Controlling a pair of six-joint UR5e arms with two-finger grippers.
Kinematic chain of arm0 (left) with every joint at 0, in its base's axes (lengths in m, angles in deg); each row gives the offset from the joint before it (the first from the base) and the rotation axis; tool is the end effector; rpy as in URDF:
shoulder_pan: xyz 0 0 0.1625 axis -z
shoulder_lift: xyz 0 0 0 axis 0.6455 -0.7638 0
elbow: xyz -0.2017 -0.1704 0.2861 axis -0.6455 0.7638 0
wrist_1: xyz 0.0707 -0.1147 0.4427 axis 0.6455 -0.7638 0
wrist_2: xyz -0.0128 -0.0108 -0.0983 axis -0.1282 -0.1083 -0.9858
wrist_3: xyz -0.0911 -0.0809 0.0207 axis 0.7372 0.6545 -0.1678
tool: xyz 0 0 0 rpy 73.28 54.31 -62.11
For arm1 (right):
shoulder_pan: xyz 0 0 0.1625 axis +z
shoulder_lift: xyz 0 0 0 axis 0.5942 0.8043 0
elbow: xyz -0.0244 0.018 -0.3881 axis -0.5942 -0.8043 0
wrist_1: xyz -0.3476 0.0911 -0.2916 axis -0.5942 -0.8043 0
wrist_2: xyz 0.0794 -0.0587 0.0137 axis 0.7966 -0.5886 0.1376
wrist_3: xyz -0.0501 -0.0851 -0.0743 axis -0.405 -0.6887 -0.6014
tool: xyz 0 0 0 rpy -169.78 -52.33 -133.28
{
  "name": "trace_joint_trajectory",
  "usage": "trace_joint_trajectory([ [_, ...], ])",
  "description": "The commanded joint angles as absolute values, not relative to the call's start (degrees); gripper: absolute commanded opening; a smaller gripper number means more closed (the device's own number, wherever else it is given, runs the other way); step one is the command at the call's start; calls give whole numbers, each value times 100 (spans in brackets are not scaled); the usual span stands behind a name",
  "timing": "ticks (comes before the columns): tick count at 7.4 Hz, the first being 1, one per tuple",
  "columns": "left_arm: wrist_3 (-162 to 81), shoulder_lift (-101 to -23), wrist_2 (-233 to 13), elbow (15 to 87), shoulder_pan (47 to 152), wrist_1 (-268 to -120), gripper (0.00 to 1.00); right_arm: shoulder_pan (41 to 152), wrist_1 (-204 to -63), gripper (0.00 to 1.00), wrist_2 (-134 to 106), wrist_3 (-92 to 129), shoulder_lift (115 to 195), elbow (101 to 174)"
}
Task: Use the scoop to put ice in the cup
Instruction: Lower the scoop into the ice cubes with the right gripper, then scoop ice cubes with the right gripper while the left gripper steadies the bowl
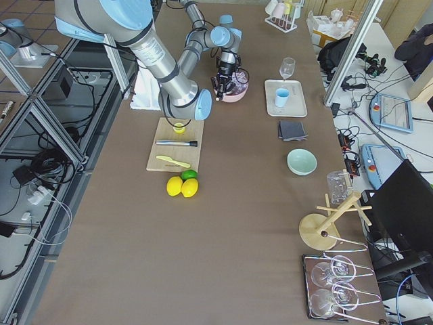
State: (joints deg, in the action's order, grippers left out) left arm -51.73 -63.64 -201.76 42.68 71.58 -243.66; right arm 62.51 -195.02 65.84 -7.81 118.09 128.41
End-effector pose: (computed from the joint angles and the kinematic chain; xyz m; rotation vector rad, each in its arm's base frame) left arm 0.5398 -0.4283 0.3219 1.2260 1.1315 1.0574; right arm -0.5921 -0.4064 0.1399 -0.0591 -0.2479 -1.2894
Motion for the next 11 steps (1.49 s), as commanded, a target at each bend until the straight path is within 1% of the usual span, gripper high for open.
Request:
trace_joint_trajectory([
  [1,-5182,-6415,-20191,4268,7184,-24132,98,6221,-18968,0,6553,-799,12137,13173],
  [3,-5182,-6459,-20209,4276,7202,-23912,98,6221,-18711,0,6571,-825,12270,13402],
  [5,-5182,-6486,-20629,4285,7473,-23719,98,6212,-18509,0,6588,-852,12480,13709],
  [6,-5182,-6494,-20666,4285,7492,-23666,98,6221,-18378,0,6588,-878,12699,14015],
  [7,-5182,-6503,-20666,4320,7492,-23587,98,6212,-17889,0,6588,-887,13136,14401],
  [8,-5182,-6547,-20657,4329,7492,-23543,98,6212,-17380,0,6614,-878,13323,14388],
  [10,-5182,-6574,-20675,4347,7492,-23551,98,6212,-17270,0,6606,-878,13334,14352],
  [11,-5182,-6574,-20683,4390,7501,-23551,98,6212,-16965,0,6684,-869,13447,14361],
])
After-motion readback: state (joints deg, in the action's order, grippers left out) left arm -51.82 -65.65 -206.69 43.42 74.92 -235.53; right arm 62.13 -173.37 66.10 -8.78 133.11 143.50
